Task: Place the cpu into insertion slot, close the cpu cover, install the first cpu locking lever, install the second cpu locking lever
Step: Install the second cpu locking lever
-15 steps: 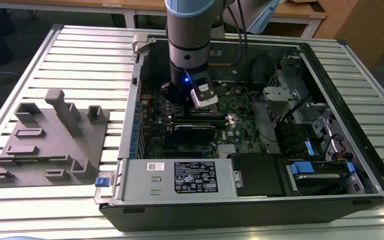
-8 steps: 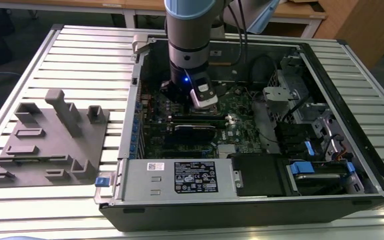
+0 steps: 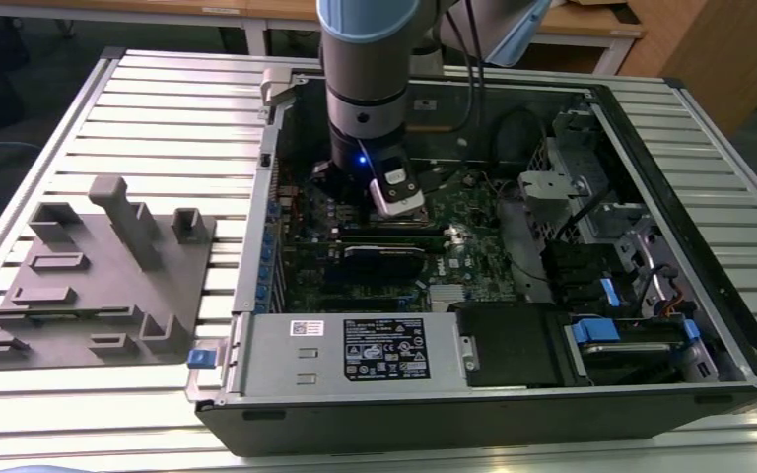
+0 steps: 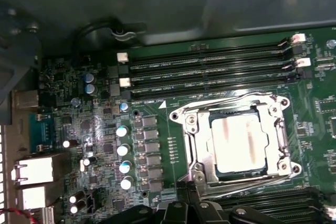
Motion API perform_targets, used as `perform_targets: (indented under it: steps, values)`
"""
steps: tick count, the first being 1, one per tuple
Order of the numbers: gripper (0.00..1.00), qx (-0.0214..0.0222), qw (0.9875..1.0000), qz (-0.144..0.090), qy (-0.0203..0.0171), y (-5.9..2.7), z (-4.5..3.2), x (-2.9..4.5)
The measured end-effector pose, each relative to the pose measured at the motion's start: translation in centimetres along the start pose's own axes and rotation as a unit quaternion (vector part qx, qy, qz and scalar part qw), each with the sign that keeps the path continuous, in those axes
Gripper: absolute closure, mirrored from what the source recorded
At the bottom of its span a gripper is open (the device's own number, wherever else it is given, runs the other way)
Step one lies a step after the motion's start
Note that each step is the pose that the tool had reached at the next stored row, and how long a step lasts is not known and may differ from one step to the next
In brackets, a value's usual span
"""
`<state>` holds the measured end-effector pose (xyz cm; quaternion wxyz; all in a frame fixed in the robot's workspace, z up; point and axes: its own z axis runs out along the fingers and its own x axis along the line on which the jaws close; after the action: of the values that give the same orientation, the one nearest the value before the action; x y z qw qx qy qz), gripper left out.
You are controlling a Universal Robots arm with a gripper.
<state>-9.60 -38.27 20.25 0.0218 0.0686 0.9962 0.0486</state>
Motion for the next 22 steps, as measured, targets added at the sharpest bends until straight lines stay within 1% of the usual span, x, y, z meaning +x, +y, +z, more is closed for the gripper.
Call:
perform_targets:
  steps: [3,5,7,11,12,14,17,22]
  values:
    - [0.89,-0.0019,1.0,0.0,0.0003,-0.13,0.11,0.22]
    - [0.89,-0.0055,1.0,0.0,0.0007,-0.2,0.19,0.31]
    - [0.89,-0.0107,0.9999,0.0,0.0014,-0.24,0.23,0.39]
    - [0.89,-0.024,0.9997,0.001,0.003,-0.28,0.3,0.51]
    - [0.89,-0.0261,0.9997,0.001,0.0033,-0.3,0.3,0.53]
    - [0.89,-0.0278,0.9996,0.001,0.0036,-0.31,0.29,0.54]
    - [0.89,-0.0279,0.9996,0.001,0.0036,-0.3,0.17,0.54]
    - [0.89,-0.0279,0.9996,0.001,0.0036,-0.17,-1.08,0.49]
